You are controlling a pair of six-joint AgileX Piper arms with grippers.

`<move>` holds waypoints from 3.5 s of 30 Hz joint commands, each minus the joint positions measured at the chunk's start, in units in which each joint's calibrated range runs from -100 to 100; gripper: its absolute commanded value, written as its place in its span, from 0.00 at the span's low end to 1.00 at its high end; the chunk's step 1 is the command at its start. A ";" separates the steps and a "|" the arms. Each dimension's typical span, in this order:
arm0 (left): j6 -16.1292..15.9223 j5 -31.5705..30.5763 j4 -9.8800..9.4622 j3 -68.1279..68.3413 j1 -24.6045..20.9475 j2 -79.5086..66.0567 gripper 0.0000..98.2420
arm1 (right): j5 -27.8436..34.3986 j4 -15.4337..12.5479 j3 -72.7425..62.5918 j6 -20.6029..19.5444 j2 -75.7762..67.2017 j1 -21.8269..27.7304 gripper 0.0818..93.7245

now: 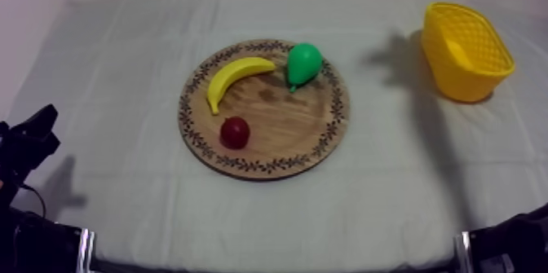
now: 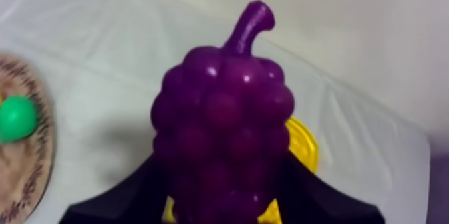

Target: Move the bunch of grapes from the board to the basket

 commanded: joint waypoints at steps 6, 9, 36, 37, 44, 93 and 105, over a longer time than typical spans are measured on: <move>-0.01 -0.05 -0.03 -0.03 0.00 0.00 0.00 | -0.68 1.29 1.99 -5.63 3.23 5.18 0.32; -0.01 -0.05 -0.03 -0.03 0.00 0.00 0.00 | 0.91 0.94 1.63 -5.28 5.77 6.23 0.32; -0.01 -0.05 -0.03 -0.03 0.00 0.00 0.00 | 10.74 -4.81 -9.14 3.23 34.25 9.53 0.68; -0.01 -0.05 -0.03 -0.03 0.00 0.00 0.00 | 10.40 -4.92 -9.23 3.07 34.54 9.58 0.70; -0.01 -0.05 -0.03 -0.03 0.00 0.00 0.00 | 6.26 -5.27 -7.69 2.34 32.55 9.97 0.73; -0.01 -0.05 -0.03 -0.03 0.00 0.00 0.00 | -22.28 -3.34 69.82 -1.62 -71.65 9.10 0.38; -0.01 -0.05 -0.03 -0.03 0.00 0.00 0.00 | -17.75 -5.03 78.96 -2.32 -84.57 8.04 0.20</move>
